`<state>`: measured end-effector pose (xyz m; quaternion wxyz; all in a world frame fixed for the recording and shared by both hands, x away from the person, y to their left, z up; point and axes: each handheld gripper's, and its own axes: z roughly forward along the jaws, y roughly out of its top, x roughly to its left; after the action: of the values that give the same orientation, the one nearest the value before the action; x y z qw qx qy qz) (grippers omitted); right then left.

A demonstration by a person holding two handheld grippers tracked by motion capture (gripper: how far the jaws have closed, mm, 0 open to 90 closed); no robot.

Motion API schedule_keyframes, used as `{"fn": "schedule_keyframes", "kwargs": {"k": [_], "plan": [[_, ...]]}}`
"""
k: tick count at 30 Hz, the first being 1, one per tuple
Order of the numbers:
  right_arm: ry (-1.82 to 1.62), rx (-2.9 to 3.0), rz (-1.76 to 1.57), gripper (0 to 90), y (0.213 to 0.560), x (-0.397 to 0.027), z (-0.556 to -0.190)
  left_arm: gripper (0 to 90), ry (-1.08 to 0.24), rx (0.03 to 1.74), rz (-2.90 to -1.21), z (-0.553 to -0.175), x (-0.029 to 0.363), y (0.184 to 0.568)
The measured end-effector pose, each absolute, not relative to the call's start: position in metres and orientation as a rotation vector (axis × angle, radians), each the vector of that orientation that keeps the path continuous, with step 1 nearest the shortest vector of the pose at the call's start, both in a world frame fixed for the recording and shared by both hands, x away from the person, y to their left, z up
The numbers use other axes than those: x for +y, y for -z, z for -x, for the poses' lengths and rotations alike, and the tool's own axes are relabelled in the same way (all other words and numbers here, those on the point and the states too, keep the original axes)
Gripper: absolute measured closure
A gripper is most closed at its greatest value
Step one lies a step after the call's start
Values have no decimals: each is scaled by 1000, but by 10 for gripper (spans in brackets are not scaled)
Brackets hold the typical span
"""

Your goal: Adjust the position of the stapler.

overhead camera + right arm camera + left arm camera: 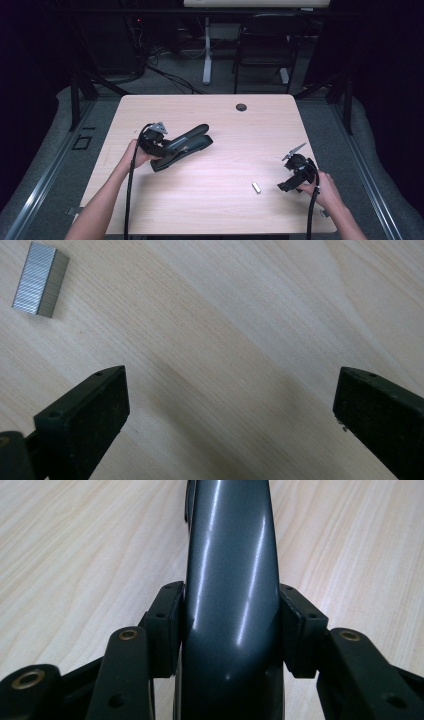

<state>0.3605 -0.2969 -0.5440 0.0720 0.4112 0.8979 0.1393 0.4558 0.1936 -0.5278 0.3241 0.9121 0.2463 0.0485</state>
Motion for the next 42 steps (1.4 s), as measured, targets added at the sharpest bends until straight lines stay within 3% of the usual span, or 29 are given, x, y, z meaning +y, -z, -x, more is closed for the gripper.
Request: {"fn": "schedule_keyframes", "kwargs": {"k": [42], "plan": [[-417,2710,-1229,16,544,-295,-361,507,-37,395,-2461,-432,161,527]]}}
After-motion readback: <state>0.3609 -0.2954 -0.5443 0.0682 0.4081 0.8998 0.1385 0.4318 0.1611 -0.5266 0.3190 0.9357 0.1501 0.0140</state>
